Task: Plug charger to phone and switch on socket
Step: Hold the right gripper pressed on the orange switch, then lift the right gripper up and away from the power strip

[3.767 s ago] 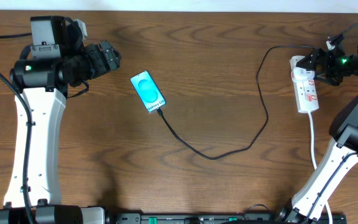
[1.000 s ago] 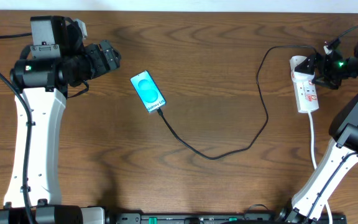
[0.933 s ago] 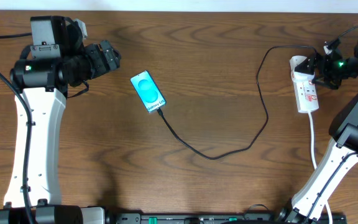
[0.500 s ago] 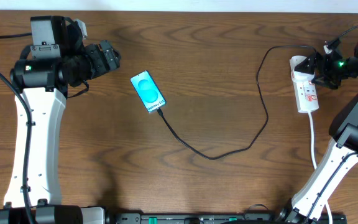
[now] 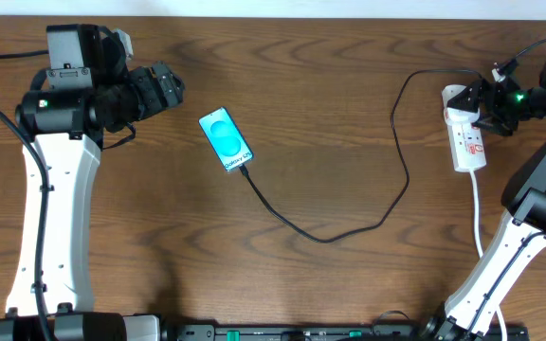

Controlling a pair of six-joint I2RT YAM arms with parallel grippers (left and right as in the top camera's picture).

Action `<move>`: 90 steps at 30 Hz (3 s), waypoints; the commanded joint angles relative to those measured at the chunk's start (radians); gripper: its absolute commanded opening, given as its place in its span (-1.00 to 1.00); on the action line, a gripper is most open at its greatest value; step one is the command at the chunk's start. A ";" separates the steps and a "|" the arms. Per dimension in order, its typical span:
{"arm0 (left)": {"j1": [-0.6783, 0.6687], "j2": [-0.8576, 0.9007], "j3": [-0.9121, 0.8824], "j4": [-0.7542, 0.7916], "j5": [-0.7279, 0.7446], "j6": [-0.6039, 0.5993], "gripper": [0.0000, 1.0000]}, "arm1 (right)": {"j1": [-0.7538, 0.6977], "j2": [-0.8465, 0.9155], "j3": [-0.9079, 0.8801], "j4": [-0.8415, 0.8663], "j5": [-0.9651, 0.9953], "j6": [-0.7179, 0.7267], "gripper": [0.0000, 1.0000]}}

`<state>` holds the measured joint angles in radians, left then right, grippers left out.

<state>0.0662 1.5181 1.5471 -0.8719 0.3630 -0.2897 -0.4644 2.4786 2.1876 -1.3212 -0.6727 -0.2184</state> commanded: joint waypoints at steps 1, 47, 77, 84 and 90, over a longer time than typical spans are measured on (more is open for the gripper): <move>0.001 -0.001 0.008 -0.003 -0.010 0.009 0.89 | 0.034 0.027 -0.034 -0.019 -0.068 0.016 0.98; 0.001 -0.001 0.008 -0.003 -0.010 0.009 0.89 | 0.002 0.025 0.159 -0.137 -0.023 0.046 0.98; 0.001 -0.001 0.008 0.036 -0.018 0.009 0.89 | 0.134 -0.287 0.533 -0.338 0.061 0.038 0.99; 0.001 -0.001 0.008 0.043 -0.018 0.009 0.89 | 0.377 -0.397 0.533 -0.343 0.317 0.057 0.99; 0.001 -0.001 0.008 0.043 -0.017 0.009 0.89 | 0.547 -0.404 0.533 -0.370 0.469 0.057 0.99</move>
<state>0.0662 1.5181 1.5471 -0.8303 0.3599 -0.2897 0.0101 2.0808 2.7148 -1.6806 -0.3515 -0.1673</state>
